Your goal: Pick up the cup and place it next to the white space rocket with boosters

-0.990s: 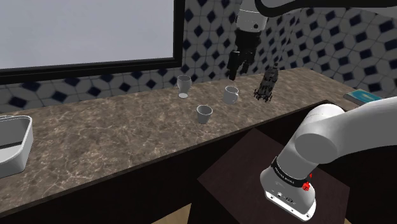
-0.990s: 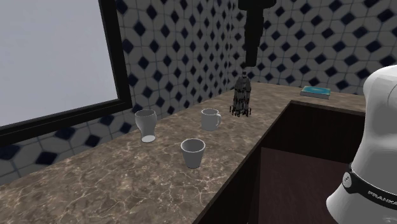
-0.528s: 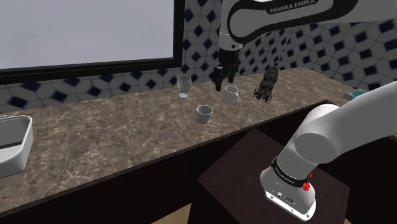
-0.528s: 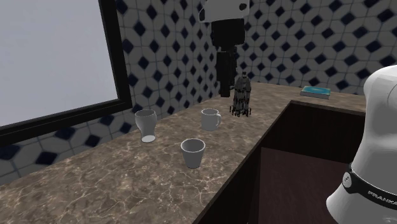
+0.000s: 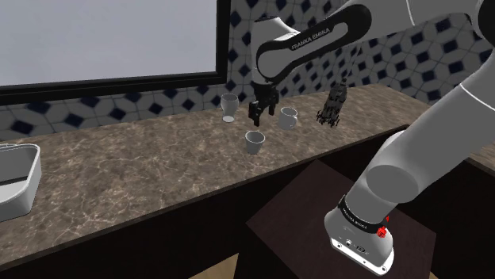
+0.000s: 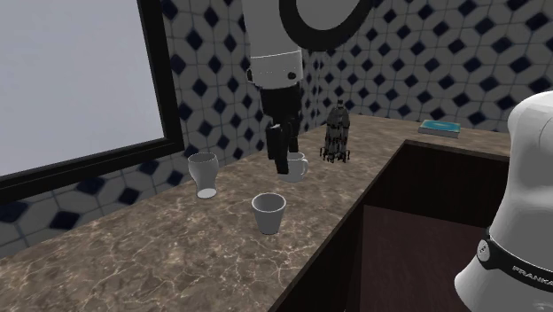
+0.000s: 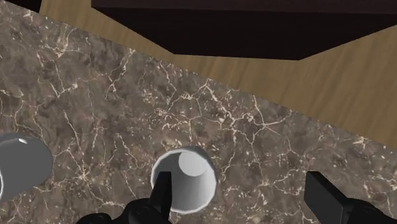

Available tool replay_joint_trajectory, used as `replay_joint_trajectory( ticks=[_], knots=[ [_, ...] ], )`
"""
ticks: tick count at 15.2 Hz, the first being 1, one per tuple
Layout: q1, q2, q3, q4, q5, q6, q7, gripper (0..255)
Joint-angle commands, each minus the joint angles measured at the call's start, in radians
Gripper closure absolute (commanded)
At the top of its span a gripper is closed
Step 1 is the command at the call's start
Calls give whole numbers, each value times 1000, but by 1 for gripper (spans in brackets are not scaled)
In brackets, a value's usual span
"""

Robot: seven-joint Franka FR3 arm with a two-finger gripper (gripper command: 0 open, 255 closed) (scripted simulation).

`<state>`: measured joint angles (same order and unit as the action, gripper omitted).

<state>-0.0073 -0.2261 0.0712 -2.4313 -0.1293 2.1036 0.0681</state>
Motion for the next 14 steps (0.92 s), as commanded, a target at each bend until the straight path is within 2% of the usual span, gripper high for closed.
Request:
replay_joint_trajectory(
  ticks=[1,11,14],
  knots=[
    [-5,79,5,13,-24,55,20,0],
    [-7,491,-11,208,-170,211,118,0],
    [-7,527,-18,213,-184,240,126,0]
  ],
)
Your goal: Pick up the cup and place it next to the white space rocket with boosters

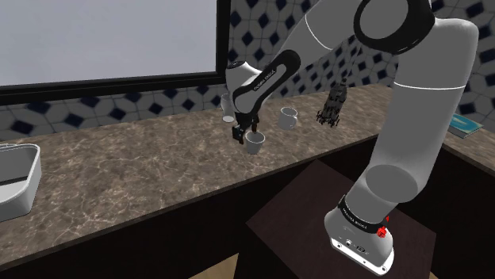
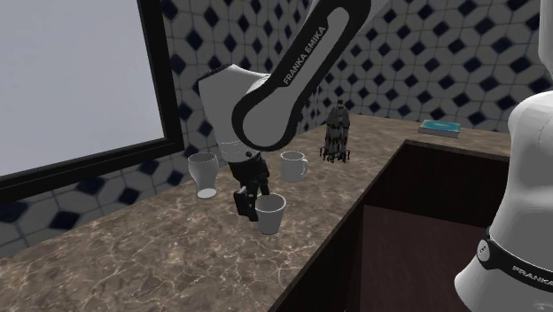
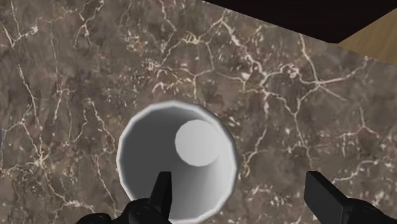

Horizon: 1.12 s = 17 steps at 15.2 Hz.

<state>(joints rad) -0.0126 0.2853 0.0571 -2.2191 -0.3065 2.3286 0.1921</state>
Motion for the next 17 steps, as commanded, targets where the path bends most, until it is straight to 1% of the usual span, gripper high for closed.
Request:
replay_joint_trajectory(
  ticks=[1,6,13,14,17],
  knots=[
    [-2,24,-6,-3,-11,27,5,0],
    [-5,68,-17,-14,-31,81,18,0],
    [-5,68,-17,-14,-31,81,18,0],
    [-5,68,-17,-14,-31,81,18,255],
    [-5,68,-17,-14,-31,81,18,255]
  ],
)
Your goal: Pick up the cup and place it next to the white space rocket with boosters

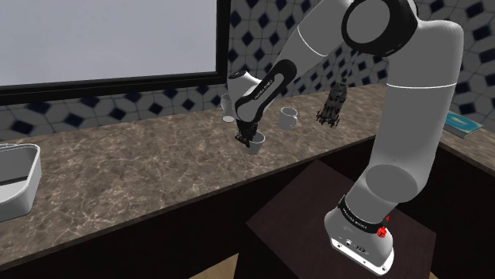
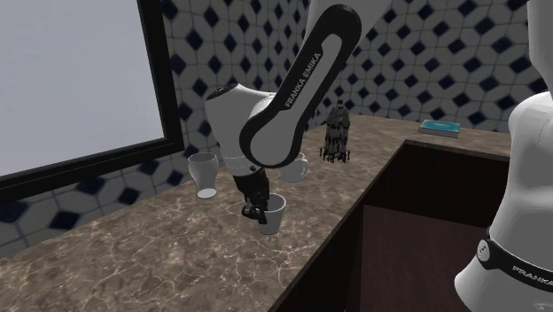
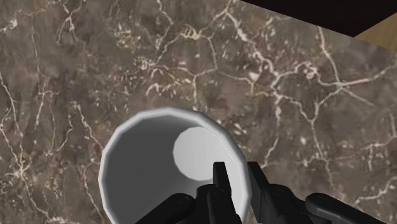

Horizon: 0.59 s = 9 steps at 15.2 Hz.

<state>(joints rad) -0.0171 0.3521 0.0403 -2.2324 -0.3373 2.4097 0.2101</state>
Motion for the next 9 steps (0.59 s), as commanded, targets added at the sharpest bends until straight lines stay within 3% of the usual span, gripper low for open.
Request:
replay_joint_trajectory(
  ticks=[1,9],
  knots=[
    [0,1,0,0,0,0,0,255],
    [-3,-34,5,-2,12,-32,-13,255]
  ],
)
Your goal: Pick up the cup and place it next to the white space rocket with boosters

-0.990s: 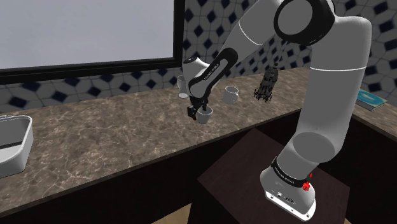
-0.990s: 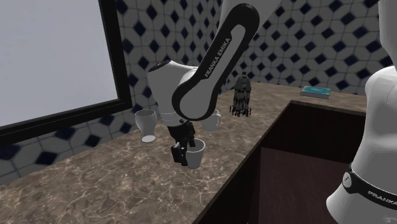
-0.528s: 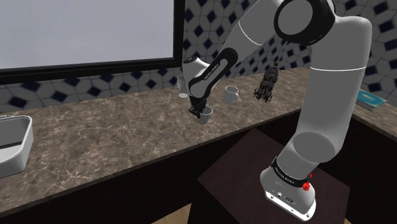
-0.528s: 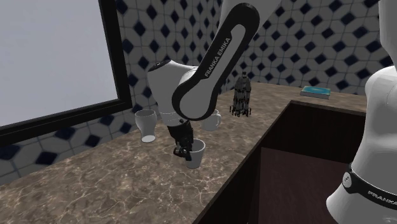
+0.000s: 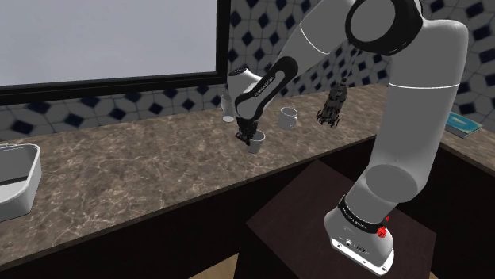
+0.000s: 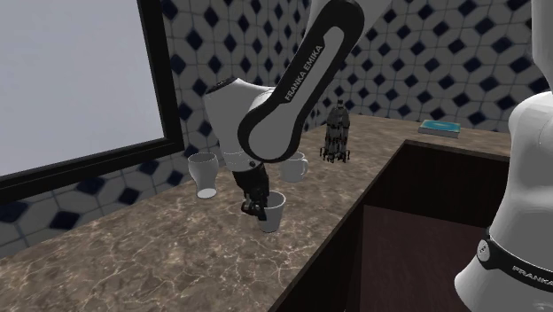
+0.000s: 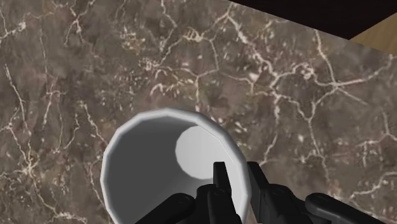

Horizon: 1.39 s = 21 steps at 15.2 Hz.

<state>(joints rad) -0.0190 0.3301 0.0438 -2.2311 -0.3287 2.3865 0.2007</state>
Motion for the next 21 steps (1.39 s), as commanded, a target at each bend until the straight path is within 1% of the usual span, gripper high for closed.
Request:
replay_joint_trajectory(
  ticks=[1,11,21],
  knots=[
    [-2,-24,3,-4,7,-19,-8,255],
    [-6,-131,15,6,45,-132,-51,255],
    [-6,-222,22,39,75,-252,-89,255]
  ],
)
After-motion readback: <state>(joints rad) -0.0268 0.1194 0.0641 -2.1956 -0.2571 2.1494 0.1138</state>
